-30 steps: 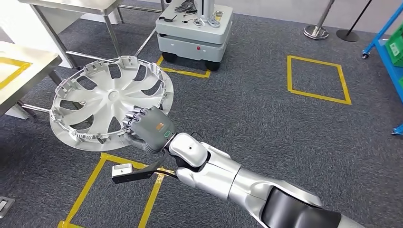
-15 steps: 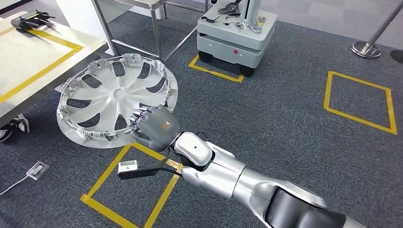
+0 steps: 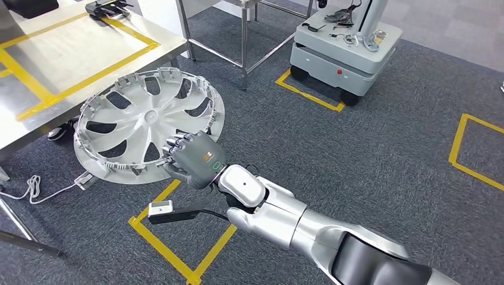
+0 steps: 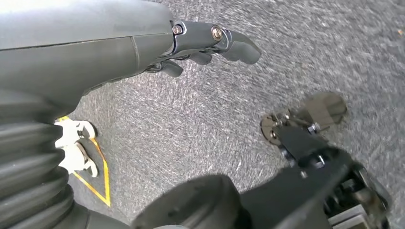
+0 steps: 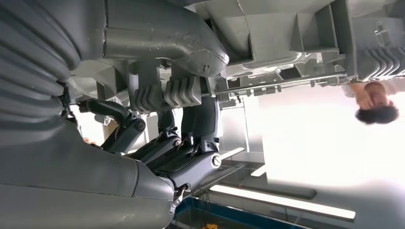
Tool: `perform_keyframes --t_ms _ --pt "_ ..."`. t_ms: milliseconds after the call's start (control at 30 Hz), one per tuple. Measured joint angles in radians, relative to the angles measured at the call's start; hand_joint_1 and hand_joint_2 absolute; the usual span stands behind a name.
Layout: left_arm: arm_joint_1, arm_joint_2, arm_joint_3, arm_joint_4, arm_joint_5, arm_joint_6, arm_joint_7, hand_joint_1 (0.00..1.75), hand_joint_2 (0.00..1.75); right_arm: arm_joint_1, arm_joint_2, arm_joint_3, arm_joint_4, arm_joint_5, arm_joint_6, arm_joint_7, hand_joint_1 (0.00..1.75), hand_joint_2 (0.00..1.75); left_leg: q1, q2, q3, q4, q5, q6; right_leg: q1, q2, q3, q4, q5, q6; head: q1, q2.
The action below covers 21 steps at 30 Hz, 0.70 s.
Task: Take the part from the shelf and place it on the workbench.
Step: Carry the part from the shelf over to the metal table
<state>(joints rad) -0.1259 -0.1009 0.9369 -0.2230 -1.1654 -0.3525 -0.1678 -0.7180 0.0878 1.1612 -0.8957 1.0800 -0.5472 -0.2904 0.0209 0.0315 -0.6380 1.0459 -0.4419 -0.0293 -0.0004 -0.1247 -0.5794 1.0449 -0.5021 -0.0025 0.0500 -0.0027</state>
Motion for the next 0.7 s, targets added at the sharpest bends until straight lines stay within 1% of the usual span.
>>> perform_keyframes --t_ms 33,67,100,133,167,200,233,267,300,333,367,400,433,467,500,533,567,600,633,667,700 --pt "0.0 0.0 0.0 0.0 0.0 0.0 0.0 0.0 1.75 0.0 0.0 0.0 0.0 0.0 0.0 0.0 1.75 1.75 0.001 -0.012 -0.001 0.0 0.001 0.006 -0.004 0.019 -0.005 0.015 -0.013 0.005 0.0 0.0" --pt "-0.001 0.001 0.0 0.0 0.0 0.0 0.0 0.0 1.75 0.0 0.0 0.0 0.0 0.0 -0.001 0.0 1.75 1.75 0.003 -0.023 -0.001 0.0 0.002 0.012 -0.008 0.048 -0.02 0.049 -0.035 0.009 0.001 0.0" --pt "-0.002 0.0 0.0 0.0 0.0 0.0 0.001 0.0 1.75 0.0 -0.002 0.0 0.0 0.0 -0.001 0.0 1.75 1.75 0.004 -0.035 -0.002 -0.001 0.003 0.016 -0.01 0.08 -0.045 0.101 -0.063 0.011 0.002 0.0" --pt "-0.004 0.0 0.0 0.0 0.0 0.0 0.001 0.0 1.75 0.0 -0.004 0.0 0.001 0.0 -0.001 -0.001 1.75 1.75 0.004 -0.048 -0.003 -0.001 0.004 0.019 -0.01 0.101 -0.077 0.167 -0.092 0.011 0.003 0.0" --pt "-0.005 -0.001 0.0 0.0 0.0 0.0 0.001 0.0 1.75 0.002 -0.006 0.0 0.002 0.0 -0.001 -0.001 1.75 1.75 0.003 -0.062 -0.003 0.0 0.004 0.021 -0.01 0.111 -0.109 0.23 -0.113 0.01 0.003 0.0" --pt "-0.005 -0.001 0.0 0.0 0.0 0.0 0.002 0.0 1.75 0.003 -0.008 0.0 0.003 0.0 -0.001 -0.001 1.75 1.75 0.002 -0.078 -0.003 0.0 0.004 0.021 -0.009 0.116 -0.131 0.268 -0.118 0.008 0.003 0.0" --pt "-0.005 -0.002 0.0 0.0 0.0 0.0 0.003 0.0 1.75 0.005 -0.009 0.0 0.004 0.0 -0.001 -0.001 1.75 1.75 0.001 -0.094 -0.003 0.0 0.005 0.022 -0.008 0.119 -0.138 0.271 -0.104 0.003 0.003 0.0" --pt "-0.004 -0.001 0.0 0.0 0.0 0.0 0.005 0.0 1.75 0.006 -0.009 0.0 0.005 0.0 -0.001 -0.001 1.75 1.75 0.0 -0.111 -0.003 0.001 0.005 0.021 -0.007 0.126 -0.125 0.234 -0.072 -0.002 0.003 0.0" --pt "-0.004 -0.001 0.0 0.0 0.0 0.0 0.007 0.0 1.75 0.007 -0.009 0.0 0.005 0.0 0.0 0.0 1.75 1.75 0.001 -0.126 -0.003 0.002 0.005 0.021 -0.007 0.143 -0.099 0.168 -0.032 -0.008 0.003 0.0" --pt "-0.004 -0.001 0.0 0.0 0.0 0.0 0.008 0.0 1.75 0.007 -0.009 0.0 0.005 0.001 0.001 0.002 1.75 1.75 0.0 -0.141 -0.004 0.002 0.007 0.018 -0.008 0.173 -0.071 0.103 -0.003 -0.014 0.002 0.0" --pt "-0.005 -0.001 0.0 0.0 0.0 0.0 0.009 0.0 1.75 0.007 -0.01 0.0 0.005 0.002 0.001 0.003 1.75 1.75 0.001 -0.155 -0.007 0.003 0.009 0.014 -0.01 0.201 -0.049 0.05 0.016 -0.016 0.002 0.0" --pt "-0.006 -0.001 0.0 0.0 -0.001 0.0 0.011 0.0 1.75 0.007 -0.01 0.0 0.005 0.004 0.002 0.004 1.75 1.75 0.004 -0.168 -0.011 0.002 0.012 0.007 -0.01 0.221 -0.036 0.021 0.022 -0.017 0.001 0.0" --pt "-0.006 -0.001 0.0 0.0 -0.001 0.0 0.012 0.0 1.75 0.007 -0.01 0.0 0.005 0.005 0.003 0.006 1.75 1.75 0.007 -0.181 -0.016 -0.001 0.016 -0.001 -0.01 0.227 -0.033 0.013 0.019 -0.016 0.001 0.0" --pt "-0.005 0.0 0.0 0.0 -0.002 0.0 0.014 0.0 1.75 0.007 -0.01 0.0 0.005 0.006 0.003 0.008 1.75 1.75 0.01 -0.195 -0.019 -0.005 0.02 -0.009 -0.008 0.216 -0.03 0.008 0.021 -0.015 0.001 0.0" --pt "-0.002 0.001 0.0 0.0 -0.002 0.0 0.015 0.0 1.75 0.008 -0.008 0.0 0.005 0.007 0.004 0.01 1.75 1.75 0.012 -0.194 -0.023 -0.007 0.022 -0.016 -0.009 0.201 -0.027 0.004 0.024 -0.018 0.0 0.0" --pt "0.0 0.001 0.0 0.0 -0.002 0.0 0.016 0.0 1.75 0.008 -0.007 0.0 0.005 0.007 0.004 0.012 1.75 1.75 0.009 -0.172 -0.029 0.0 0.017 -0.022 -0.011 0.186 -0.024 -0.002 0.027 -0.022 -0.002 0.0" --pt "0.001 0.002 0.0 0.0 -0.003 0.0 0.016 0.0 1.75 0.008 -0.005 0.0 0.005 0.007 0.004 0.014 1.75 1.75 0.005 -0.137 -0.041 0.022 0.002 -0.026 -0.012 0.169 -0.02 -0.007 0.03 -0.026 -0.006 0.0" --pt "-0.001 0.002 0.0 0.0 -0.003 0.0 0.017 0.0 1.75 0.009 -0.006 0.0 0.004 0.008 0.004 0.015 1.75 1.75 0.003 -0.094 -0.062 0.067 -0.024 -0.029 -0.012 0.152 -0.018 -0.011 0.031 -0.031 -0.009 0.0" --pt "-0.003 0.001 -0.001 0.0 -0.003 0.0 0.019 0.0 1.75 0.009 -0.007 0.0 0.004 0.009 0.003 0.017 1.75 1.75 0.001 -0.061 -0.089 0.128 -0.055 -0.032 -0.009 0.135 -0.017 -0.012 0.031 -0.035 -0.012 0.0" --pt "-0.005 0.001 -0.001 0.0 -0.003 0.0 0.021 0.0 1.75 0.01 -0.008 -0.001 0.004 0.011 0.003 0.018 1.75 1.75 0.001 -0.046 -0.116 0.191 -0.083 -0.035 -0.007 0.118 -0.017 -0.011 0.03 -0.037 -0.013 0.0" --pt "-0.005 0.001 -0.001 0.0 -0.003 0.0 0.025 0.0 1.75 0.012 -0.009 -0.001 0.004 0.013 0.003 0.018 1.75 1.75 0.002 -0.04 -0.134 0.239 -0.099 -0.037 -0.006 0.102 -0.017 -0.01 0.029 -0.039 -0.013 0.0"
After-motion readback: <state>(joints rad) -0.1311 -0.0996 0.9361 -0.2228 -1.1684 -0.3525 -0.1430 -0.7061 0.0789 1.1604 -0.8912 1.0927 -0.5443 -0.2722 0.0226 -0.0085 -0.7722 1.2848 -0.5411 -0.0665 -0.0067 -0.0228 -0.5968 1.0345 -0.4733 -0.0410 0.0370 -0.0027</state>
